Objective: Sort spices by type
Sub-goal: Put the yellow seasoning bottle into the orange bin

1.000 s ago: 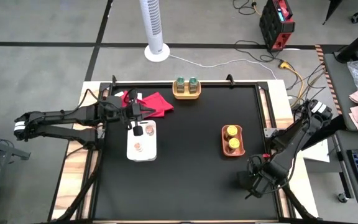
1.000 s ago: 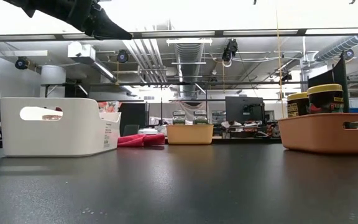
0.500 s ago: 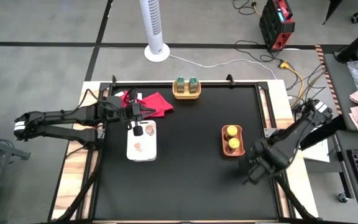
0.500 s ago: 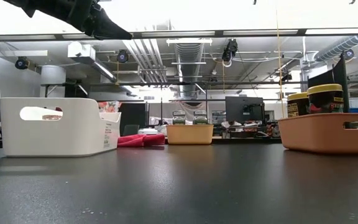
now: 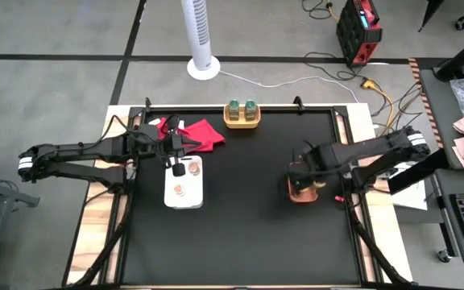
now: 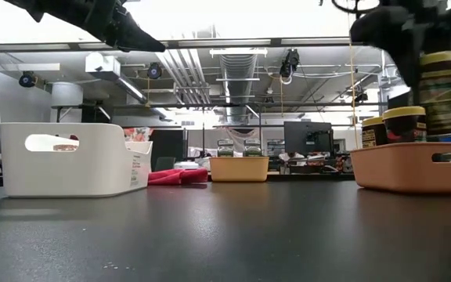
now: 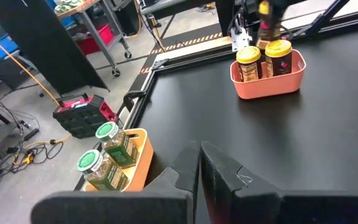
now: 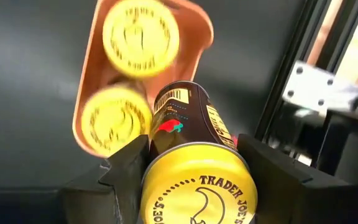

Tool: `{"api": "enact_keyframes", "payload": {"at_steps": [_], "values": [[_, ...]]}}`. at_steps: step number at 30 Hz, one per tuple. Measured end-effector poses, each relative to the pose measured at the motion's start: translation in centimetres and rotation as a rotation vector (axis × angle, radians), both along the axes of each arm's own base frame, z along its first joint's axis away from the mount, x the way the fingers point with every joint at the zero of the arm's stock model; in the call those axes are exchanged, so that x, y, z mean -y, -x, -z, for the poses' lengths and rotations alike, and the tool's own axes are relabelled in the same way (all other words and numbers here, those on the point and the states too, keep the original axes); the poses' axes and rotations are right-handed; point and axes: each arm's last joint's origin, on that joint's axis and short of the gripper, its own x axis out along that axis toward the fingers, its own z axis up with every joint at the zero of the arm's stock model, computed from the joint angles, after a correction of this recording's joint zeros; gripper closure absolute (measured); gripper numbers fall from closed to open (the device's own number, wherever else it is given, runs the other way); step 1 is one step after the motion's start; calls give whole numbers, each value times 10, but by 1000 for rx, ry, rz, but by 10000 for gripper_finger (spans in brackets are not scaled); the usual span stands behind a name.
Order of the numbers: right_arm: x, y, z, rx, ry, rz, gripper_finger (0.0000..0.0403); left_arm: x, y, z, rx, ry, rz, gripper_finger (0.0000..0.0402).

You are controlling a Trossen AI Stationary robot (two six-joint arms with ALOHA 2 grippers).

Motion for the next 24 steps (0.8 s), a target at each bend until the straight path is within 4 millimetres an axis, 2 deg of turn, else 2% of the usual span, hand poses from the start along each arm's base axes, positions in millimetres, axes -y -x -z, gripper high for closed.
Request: {"api": "enact_keyframes", "payload": {"at_steps": [7, 17, 24], "values": [[22, -3, 1, -12, 20, -58, 186, 0, 0, 1, -3, 11, -4, 402], [21, -15, 12, 87, 12, -106, 186, 0, 1, 2, -23, 18, -5, 402], [21, -13, 17, 70, 9, -108, 186, 0, 1, 3, -26, 18, -5, 402]]}}
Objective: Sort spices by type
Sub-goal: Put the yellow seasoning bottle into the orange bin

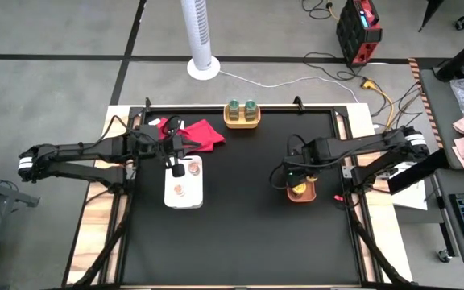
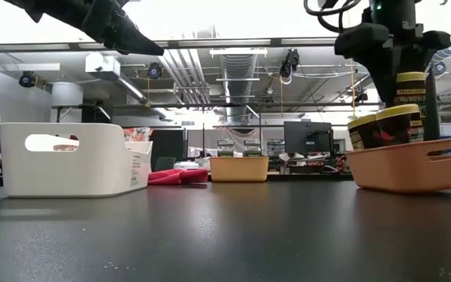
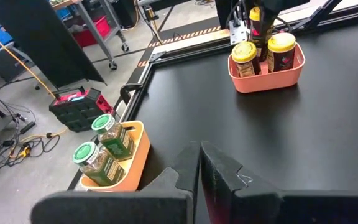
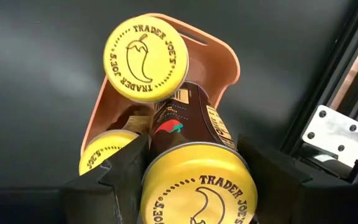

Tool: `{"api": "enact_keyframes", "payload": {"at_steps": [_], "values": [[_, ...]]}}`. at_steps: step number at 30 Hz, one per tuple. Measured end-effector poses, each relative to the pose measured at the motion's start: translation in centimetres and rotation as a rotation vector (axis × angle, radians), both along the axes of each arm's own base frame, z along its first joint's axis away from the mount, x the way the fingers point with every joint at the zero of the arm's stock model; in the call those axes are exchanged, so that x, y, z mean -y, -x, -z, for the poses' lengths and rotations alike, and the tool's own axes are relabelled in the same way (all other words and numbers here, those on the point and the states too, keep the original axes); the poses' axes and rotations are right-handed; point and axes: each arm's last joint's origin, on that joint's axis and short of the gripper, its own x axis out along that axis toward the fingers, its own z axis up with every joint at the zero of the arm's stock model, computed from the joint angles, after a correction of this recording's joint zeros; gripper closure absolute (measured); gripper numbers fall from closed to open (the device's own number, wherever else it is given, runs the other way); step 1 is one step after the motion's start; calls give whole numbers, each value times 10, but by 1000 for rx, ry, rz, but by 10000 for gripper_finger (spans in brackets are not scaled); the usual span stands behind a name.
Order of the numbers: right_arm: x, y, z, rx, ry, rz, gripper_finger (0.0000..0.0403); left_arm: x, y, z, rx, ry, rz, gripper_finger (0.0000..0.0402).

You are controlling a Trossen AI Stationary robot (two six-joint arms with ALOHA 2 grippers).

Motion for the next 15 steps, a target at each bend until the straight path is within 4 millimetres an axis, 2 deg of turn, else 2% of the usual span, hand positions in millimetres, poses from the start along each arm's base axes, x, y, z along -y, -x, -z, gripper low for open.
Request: {"api": "enact_keyframes", "payload": {"at_steps": [15], "values": [[0, 6, 34, -41, -27, -34, 186, 0, 0, 0, 0, 0, 0, 402]]}}
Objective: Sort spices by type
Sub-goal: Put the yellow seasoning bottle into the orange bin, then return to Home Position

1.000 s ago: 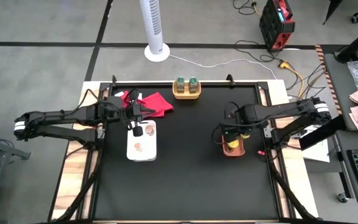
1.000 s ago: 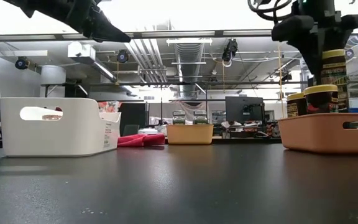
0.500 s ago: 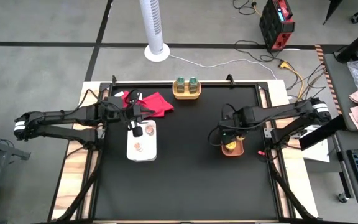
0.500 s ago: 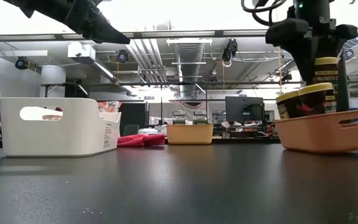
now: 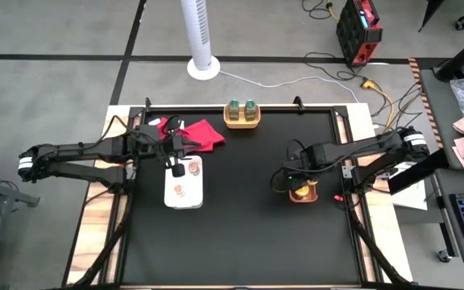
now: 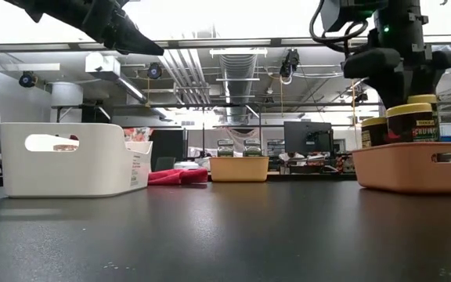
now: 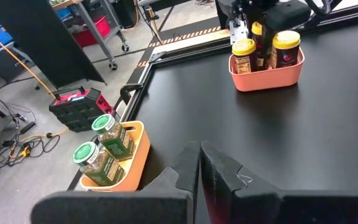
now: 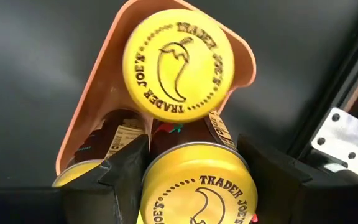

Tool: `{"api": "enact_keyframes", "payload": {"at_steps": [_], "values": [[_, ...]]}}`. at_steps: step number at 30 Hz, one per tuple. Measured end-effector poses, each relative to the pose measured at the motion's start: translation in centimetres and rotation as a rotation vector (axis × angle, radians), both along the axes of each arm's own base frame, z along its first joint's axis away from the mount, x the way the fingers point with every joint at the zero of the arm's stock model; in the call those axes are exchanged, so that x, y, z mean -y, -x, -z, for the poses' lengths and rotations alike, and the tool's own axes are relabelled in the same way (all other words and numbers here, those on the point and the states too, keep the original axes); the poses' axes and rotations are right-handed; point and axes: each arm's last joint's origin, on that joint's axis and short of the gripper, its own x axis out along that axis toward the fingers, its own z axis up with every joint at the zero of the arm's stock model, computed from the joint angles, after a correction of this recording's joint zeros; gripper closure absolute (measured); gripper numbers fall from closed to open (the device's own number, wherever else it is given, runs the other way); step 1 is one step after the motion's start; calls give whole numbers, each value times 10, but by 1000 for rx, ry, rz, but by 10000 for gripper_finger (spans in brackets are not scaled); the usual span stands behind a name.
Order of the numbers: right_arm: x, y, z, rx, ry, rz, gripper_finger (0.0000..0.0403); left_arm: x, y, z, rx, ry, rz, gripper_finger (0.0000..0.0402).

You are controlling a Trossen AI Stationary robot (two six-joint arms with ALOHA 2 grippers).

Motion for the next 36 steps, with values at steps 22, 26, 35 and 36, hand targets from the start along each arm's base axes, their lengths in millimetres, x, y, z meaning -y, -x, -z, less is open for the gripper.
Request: {"api": "enact_keyframes", "payload": {"at_steps": [22, 26, 35, 36], "values": [[1, 3, -25, -26, 76, -42, 78, 3, 0, 0, 15, 58, -6, 402], [-4, -2, -49, 69, 288, -133, 88, 20, 0, -6, 72, 64, 78, 402], [-60, -26, -59, 397, 819, -619, 116, 38, 40, -2, 315, 39, 185, 402], [-65, -34, -58, 450, 825, -681, 121, 36, 45, -1, 357, 33, 172, 402]]}}
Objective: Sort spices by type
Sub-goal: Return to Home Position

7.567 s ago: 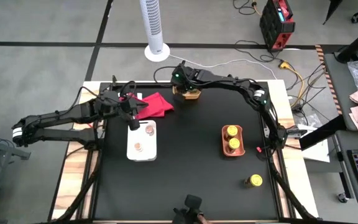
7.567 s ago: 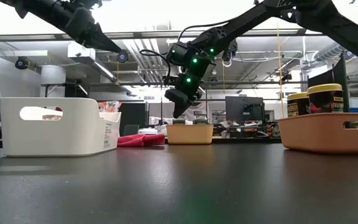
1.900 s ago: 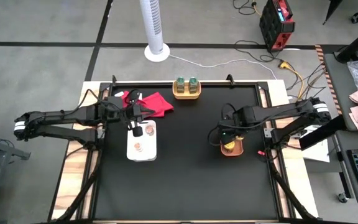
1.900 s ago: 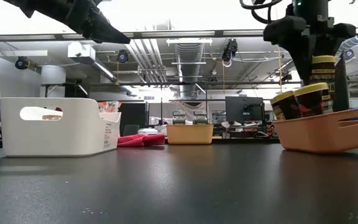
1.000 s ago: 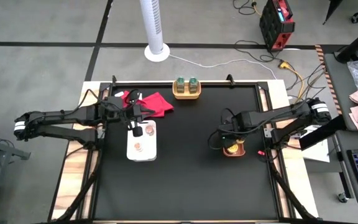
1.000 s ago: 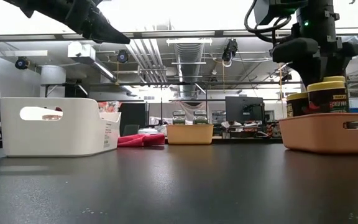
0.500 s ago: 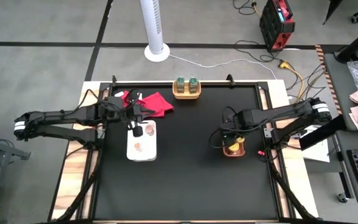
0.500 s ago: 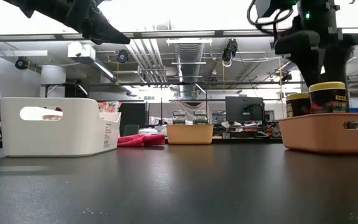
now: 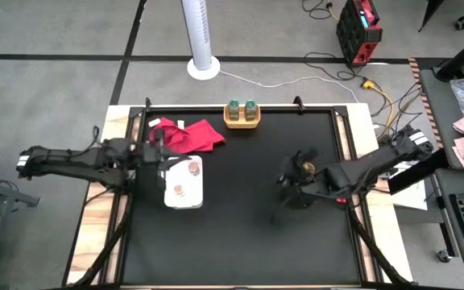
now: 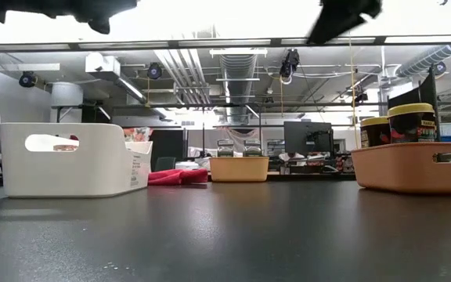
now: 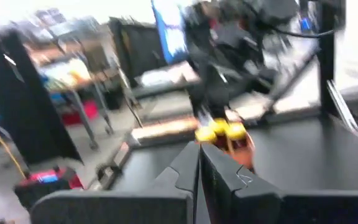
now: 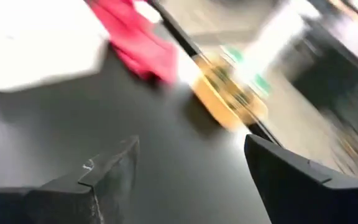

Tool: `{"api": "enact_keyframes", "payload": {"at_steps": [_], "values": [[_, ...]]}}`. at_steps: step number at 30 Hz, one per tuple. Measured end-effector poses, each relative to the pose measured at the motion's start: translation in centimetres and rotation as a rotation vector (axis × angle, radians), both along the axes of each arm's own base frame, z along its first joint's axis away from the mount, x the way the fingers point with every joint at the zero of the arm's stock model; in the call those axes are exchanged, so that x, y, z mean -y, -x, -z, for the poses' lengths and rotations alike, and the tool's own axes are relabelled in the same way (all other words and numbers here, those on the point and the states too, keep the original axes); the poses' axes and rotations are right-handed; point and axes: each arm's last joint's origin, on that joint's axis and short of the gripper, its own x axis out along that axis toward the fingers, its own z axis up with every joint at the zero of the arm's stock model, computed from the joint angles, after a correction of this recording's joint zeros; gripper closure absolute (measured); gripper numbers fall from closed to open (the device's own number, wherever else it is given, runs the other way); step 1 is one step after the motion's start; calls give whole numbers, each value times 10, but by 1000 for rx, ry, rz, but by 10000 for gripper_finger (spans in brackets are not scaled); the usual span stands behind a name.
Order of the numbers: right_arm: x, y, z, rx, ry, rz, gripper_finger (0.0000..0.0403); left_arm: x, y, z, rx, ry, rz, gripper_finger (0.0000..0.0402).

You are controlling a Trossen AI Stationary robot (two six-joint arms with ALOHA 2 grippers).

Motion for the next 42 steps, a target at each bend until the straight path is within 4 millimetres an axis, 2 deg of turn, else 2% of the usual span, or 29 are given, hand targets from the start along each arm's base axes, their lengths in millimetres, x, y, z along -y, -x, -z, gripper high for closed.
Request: {"api": "enact_keyframes", "payload": {"at_steps": [3, 6, 8, 10, 14, 17, 20, 26, 31, 36, 42], "values": [[-7, -25, 1, 108, 48, -244, 134, -6, 11, 5, 103, 0, -36, 402], [1, -42, 2, 250, 93, -497, 149, -11, 20, 12, 90, -11, -82, 402], [13, -43, 4, 319, 127, -590, 158, -14, 28, 17, 53, -19, -116, 402], [29, -40, 10, 373, 160, -579, 165, -15, 38, 17, 62, -21, -126, 402], [61, -20, 32, 464, 180, -588, 178, -12, 57, 23, 90, -33, -90, 402], [72, 0, 44, 519, 172, -630, 187, -9, 68, 32, 101, -37, -37, 402], [73, 21, 48, 564, 187, -643, 199, -6, 77, 46, 133, -28, 28, 402], [66, 68, 46, 683, 203, -664, 232, -8, 66, 63, 87, 24, 23, 402], [65, 105, 61, 738, 203, -664, 266, -8, 66, 74, 84, 61, 23, 402], [69, 137, 73, 867, 228, -643, 298, -8, 63, 78, 55, 83, 22, 402], [71, 157, 82, 962, 305, -634, 338, -8, 62, 81, 19, 66, 19, 402]]}}
